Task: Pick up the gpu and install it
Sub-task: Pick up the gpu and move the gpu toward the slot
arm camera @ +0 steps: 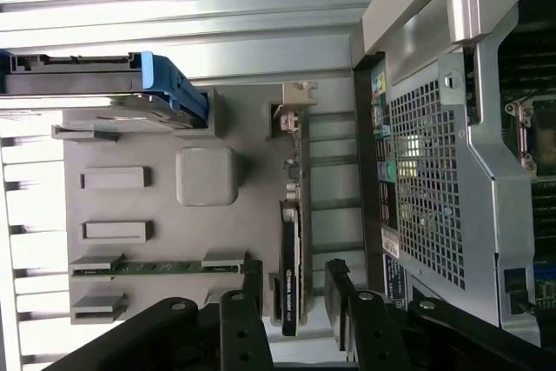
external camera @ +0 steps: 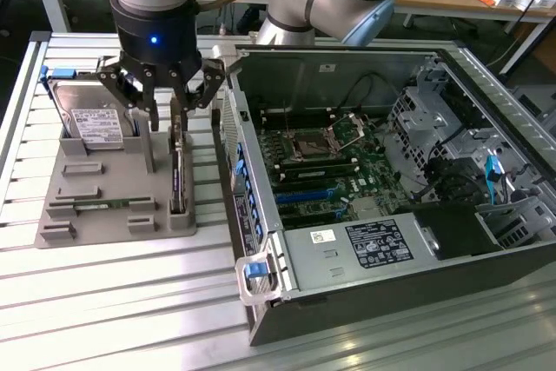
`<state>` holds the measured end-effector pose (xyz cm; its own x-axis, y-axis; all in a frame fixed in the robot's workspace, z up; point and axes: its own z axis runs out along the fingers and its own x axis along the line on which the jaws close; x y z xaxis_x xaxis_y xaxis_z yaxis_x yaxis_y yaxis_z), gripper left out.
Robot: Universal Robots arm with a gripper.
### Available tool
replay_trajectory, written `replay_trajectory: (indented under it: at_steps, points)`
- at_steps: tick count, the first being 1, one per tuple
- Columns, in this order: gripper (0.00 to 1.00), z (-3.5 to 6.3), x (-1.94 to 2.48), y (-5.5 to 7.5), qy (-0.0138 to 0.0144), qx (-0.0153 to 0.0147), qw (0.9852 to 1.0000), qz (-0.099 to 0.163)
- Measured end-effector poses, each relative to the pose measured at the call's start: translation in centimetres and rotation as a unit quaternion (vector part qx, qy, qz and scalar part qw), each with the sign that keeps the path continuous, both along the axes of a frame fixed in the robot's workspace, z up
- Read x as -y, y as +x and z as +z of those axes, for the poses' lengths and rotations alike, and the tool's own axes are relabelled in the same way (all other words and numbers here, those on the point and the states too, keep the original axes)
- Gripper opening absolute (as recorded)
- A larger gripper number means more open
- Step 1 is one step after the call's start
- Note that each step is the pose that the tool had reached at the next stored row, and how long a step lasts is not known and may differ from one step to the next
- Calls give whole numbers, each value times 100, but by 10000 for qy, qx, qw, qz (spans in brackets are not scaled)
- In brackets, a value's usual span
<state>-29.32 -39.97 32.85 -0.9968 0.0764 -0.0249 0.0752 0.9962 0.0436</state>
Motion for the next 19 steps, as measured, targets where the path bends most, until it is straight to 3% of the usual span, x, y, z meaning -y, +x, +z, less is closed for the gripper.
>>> replay_trajectory:
  at_steps: [5,8,12,16,19]
  points:
    - [42,-154,20,-41,0,0,10000,1]
    - [42,-291,39,37,0,0,10000,0]
    - [42,-439,50,35,0,0,10000,1]
    - [42,-586,50,44,0,0,10000,1]
    - [42,-699,31,128,2,0,10000,0]
